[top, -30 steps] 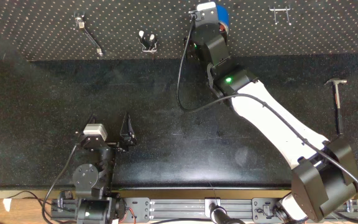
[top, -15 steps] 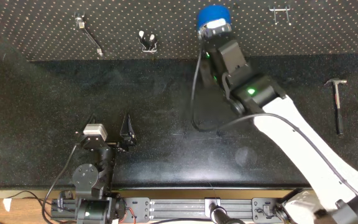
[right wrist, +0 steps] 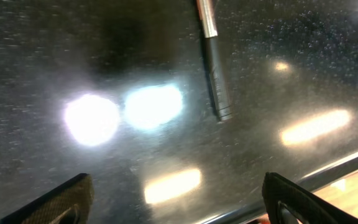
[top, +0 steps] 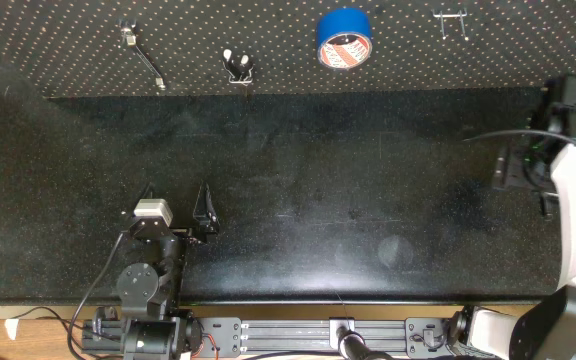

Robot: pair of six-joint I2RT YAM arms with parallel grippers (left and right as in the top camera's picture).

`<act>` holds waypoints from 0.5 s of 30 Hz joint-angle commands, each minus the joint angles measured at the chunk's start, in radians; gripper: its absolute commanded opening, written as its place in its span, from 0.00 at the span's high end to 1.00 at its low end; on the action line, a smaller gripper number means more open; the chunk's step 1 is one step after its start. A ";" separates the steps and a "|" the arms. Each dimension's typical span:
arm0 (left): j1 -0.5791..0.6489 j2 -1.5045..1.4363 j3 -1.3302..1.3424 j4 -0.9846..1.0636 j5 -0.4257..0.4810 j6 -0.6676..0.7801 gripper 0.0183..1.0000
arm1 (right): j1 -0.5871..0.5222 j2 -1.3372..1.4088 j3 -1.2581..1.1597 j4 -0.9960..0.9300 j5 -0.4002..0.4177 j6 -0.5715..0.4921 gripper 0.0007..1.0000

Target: Place Tools Onto Pegboard

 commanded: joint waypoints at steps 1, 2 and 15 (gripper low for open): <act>-0.003 -0.008 -0.002 -0.008 0.011 0.013 0.00 | -0.144 0.075 -0.003 0.048 -0.053 -0.169 0.11; -0.003 -0.008 -0.002 -0.008 0.011 0.013 0.00 | -0.179 0.102 -0.003 0.076 -0.088 -0.200 0.11; -0.003 -0.008 -0.002 -0.008 0.011 0.013 0.00 | -0.235 0.309 -0.003 0.231 -0.242 -0.465 0.10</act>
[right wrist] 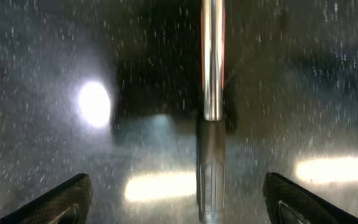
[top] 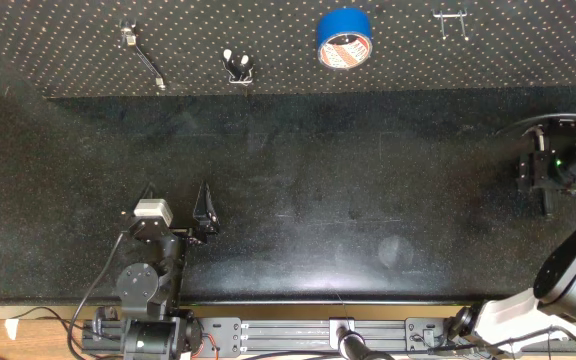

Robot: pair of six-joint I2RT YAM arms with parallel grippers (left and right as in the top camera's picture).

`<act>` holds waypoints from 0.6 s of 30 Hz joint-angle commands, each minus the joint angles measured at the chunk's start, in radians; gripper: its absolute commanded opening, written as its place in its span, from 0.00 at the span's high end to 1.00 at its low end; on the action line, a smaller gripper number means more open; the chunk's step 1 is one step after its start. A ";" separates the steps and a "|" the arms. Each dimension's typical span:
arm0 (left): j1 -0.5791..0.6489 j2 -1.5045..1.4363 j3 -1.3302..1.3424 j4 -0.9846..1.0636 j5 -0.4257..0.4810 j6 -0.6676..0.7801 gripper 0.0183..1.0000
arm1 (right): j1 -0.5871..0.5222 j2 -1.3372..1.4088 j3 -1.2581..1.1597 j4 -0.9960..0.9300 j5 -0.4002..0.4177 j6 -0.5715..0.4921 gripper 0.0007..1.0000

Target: Place Tools Onto Pegboard

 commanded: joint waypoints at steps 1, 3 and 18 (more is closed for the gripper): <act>-0.003 -0.008 -0.002 -0.008 0.011 0.013 0.00 | -0.014 0.056 -0.003 0.005 -0.032 -0.055 0.10; -0.003 -0.008 -0.002 -0.008 0.011 0.013 0.00 | -0.017 0.074 -0.003 0.005 -0.029 -0.077 0.10; -0.003 -0.007 -0.002 -0.008 0.011 0.013 0.00 | -0.017 0.104 -0.003 0.019 -0.002 -0.096 0.92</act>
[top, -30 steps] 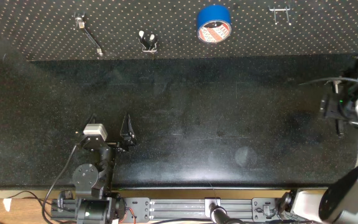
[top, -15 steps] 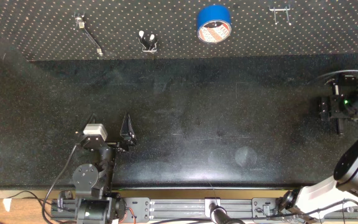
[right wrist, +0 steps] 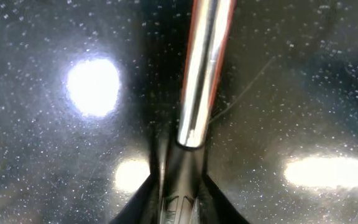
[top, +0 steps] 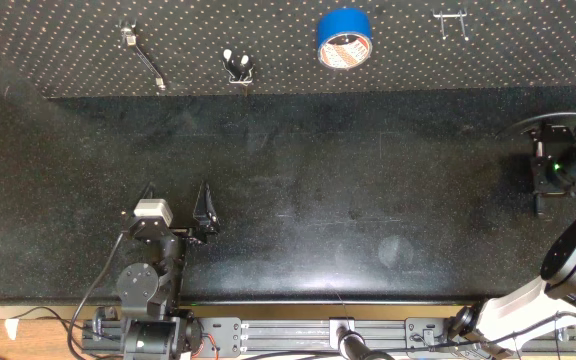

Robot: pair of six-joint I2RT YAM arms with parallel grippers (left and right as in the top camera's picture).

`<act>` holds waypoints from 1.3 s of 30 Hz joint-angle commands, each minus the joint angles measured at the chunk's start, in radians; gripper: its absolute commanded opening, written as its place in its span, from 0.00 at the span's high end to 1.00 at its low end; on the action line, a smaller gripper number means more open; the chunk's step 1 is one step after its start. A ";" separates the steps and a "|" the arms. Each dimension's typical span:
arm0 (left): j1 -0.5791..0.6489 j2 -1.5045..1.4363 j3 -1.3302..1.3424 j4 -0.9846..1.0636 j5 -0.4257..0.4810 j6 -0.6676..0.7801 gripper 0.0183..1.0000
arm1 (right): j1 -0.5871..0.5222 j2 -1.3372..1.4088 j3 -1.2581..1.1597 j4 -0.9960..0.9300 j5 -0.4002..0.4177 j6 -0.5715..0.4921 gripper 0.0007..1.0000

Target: Place Tools Onto Pegboard

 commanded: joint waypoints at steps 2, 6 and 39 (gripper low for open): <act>-0.003 -0.008 -0.002 -0.008 0.011 0.013 0.00 | 0.000 0.015 -0.003 0.006 -0.018 -0.008 0.92; -0.003 -0.008 -0.002 -0.008 0.011 0.013 0.00 | 0.000 -0.125 -0.003 0.061 -0.105 0.078 0.92; -0.003 -0.008 -0.002 -0.008 0.011 0.013 0.00 | 0.533 -0.340 -0.003 0.423 -0.211 0.454 0.77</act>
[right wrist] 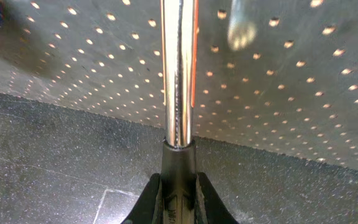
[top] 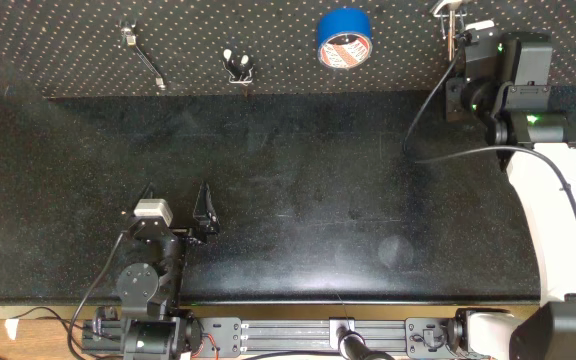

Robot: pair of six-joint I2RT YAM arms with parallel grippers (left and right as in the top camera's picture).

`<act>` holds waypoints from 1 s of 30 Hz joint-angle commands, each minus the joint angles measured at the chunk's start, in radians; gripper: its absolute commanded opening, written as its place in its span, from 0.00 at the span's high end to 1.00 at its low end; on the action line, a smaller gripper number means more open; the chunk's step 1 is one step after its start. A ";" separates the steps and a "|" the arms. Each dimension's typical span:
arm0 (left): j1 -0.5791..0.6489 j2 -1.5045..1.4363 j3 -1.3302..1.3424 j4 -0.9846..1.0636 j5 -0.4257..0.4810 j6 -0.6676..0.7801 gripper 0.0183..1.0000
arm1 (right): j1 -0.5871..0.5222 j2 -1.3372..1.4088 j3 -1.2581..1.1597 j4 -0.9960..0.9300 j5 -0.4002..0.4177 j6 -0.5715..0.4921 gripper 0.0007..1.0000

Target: Place Tools Onto Pegboard

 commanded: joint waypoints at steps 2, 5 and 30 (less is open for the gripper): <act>-0.003 -0.008 -0.002 -0.008 0.011 0.013 0.00 | 0.022 0.030 0.004 -0.012 0.021 0.050 0.49; -0.003 -0.008 -0.002 -0.008 0.011 0.013 0.00 | 0.028 0.028 0.004 -0.019 0.020 0.051 0.17; -0.003 -0.008 -0.002 -0.008 0.011 0.013 0.01 | 0.023 -1.147 -1.147 0.754 0.028 0.201 0.04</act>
